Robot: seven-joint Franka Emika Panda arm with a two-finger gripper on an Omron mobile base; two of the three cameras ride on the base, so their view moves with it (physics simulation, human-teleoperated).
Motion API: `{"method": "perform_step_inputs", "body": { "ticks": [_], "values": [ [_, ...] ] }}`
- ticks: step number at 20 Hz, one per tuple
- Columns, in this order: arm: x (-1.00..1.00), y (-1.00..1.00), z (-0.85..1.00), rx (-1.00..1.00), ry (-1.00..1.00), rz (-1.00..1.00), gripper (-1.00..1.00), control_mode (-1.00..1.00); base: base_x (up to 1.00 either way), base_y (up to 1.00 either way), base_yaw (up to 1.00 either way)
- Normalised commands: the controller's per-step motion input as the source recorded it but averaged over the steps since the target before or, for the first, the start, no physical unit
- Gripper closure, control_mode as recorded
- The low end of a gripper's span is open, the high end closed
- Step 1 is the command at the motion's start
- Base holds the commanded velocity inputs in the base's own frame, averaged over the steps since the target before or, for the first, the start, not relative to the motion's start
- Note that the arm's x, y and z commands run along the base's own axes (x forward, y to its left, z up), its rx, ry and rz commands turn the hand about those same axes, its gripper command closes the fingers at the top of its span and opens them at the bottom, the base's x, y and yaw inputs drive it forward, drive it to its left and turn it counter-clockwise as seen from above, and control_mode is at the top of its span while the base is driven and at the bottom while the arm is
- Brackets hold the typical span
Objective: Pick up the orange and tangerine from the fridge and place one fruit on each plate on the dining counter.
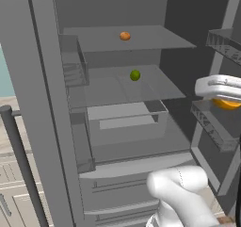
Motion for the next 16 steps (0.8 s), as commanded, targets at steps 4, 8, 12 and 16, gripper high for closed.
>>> {"method": "perform_step_inputs", "body": {
  "ticks": [4,8,12,16],
  "values": [
    [-0.24,0.00,-0.11,0.00,0.02,0.02,1.00,-1.00,0.00,0.00,0.00],
    [-0.30,0.00,-0.11,0.00,0.12,0.05,1.00,-1.00,0.00,0.00,0.00],
    [0.00,0.00,0.00,0.00,0.00,0.00,1.00,1.00,-0.40,0.00,0.14],
    [0.00,0.00,0.00,0.00,0.00,0.00,1.00,1.00,-0.57,0.00,0.29]
  ]
}}
